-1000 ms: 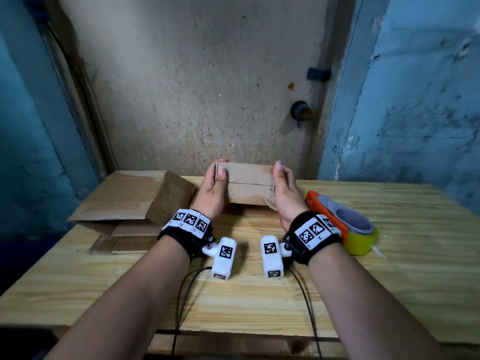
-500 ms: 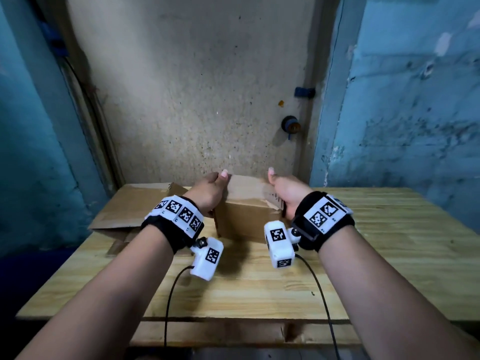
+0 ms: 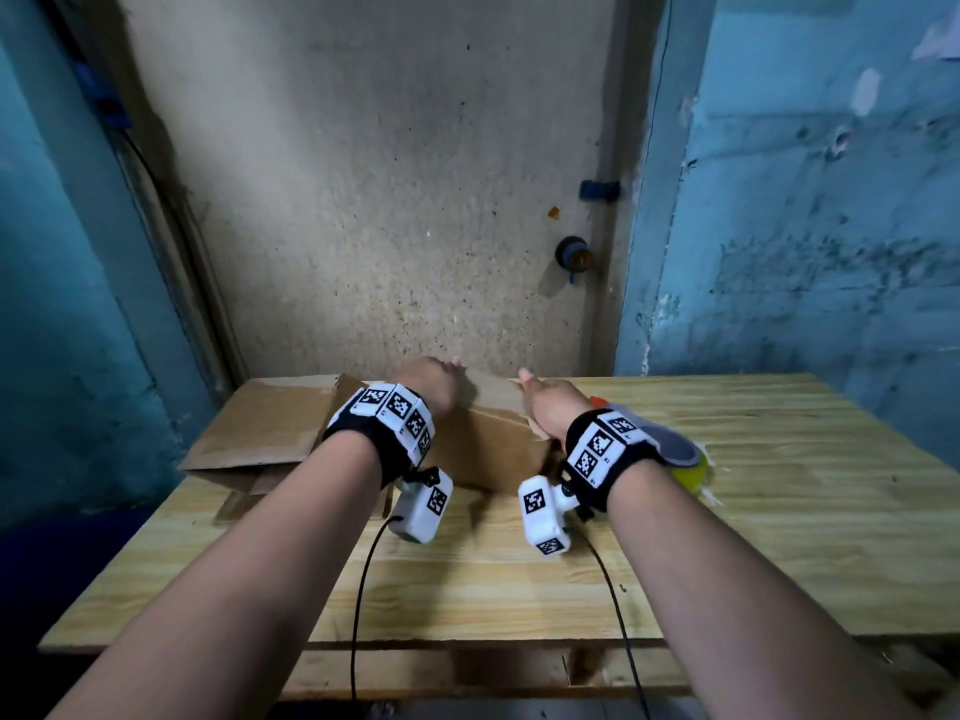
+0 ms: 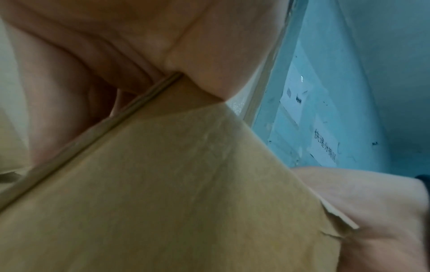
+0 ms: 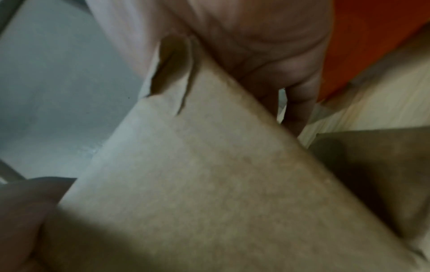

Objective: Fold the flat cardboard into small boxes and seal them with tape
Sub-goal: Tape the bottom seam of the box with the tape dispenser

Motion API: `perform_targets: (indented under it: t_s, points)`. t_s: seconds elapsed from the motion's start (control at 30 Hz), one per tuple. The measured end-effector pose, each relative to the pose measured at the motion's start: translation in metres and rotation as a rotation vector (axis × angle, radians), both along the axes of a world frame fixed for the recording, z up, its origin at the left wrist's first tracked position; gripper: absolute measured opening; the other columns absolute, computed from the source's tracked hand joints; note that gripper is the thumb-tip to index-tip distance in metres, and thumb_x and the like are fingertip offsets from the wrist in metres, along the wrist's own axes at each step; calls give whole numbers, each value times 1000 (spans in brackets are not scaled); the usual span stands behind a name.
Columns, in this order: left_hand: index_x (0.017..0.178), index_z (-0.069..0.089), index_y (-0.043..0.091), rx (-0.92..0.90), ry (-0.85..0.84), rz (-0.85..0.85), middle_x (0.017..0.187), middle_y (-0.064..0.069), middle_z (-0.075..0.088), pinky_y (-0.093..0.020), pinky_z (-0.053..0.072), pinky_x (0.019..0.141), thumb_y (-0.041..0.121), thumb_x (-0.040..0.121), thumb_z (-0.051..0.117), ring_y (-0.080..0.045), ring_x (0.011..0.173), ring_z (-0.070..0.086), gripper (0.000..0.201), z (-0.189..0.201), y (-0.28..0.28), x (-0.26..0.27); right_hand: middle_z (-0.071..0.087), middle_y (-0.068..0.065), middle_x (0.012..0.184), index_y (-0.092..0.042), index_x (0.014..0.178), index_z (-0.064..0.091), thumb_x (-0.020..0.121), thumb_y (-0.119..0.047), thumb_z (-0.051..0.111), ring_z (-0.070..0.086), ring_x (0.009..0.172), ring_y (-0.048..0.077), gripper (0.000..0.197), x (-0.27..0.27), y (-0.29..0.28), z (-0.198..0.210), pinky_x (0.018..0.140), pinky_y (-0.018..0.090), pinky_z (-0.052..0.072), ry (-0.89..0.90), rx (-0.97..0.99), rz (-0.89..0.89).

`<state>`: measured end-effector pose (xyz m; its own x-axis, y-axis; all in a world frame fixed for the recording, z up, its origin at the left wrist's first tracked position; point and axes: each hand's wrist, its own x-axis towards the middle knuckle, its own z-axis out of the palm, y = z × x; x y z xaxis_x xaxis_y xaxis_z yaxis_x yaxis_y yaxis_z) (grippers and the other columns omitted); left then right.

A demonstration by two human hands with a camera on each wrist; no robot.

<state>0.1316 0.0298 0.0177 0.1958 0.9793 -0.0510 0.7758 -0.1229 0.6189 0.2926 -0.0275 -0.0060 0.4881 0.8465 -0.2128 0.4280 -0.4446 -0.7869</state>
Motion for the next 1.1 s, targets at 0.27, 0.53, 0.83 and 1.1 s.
perform_targets:
  t_s: [0.27, 0.53, 0.83, 1.1]
  points:
    - [147, 45, -4, -182, -45, 16, 150, -27, 46, -44, 42, 112, 46, 110, 23, -40, 136, 48, 65, -25, -5, -18, 70, 16, 110, -7, 137, 61, 111, -51, 39, 61, 87, 28, 56, -8, 11, -6, 75, 31, 40, -14, 33, 72]
    - [138, 54, 20, 214, 211, -91, 137, -14, 60, -42, 44, 108, 10, 97, 48, -32, 123, 59, 43, -18, -11, 0, 65, 7, 84, -10, 122, 64, 110, -50, 41, 58, 69, 19, 48, -6, 5, -7, 55, 28, 37, -8, 73, 70]
    - [148, 48, 21, 235, 479, -249, 158, -15, 40, -52, 1, 124, 38, 106, 28, -31, 153, 22, 49, -13, -38, 25, 73, 12, 92, -16, 90, 64, 105, -52, 53, 69, 87, 32, 40, -18, -6, 0, 73, 34, 49, -248, 119, 38]
    - [116, 75, 18, 317, 137, -178, 111, -12, 74, -37, 55, 87, 0, 93, 58, -31, 99, 69, 34, -15, -43, 26, 65, 9, 133, -20, 122, 65, 100, -72, 42, 62, 119, 33, 61, 32, -55, 27, 107, 48, 48, -230, 180, -6]
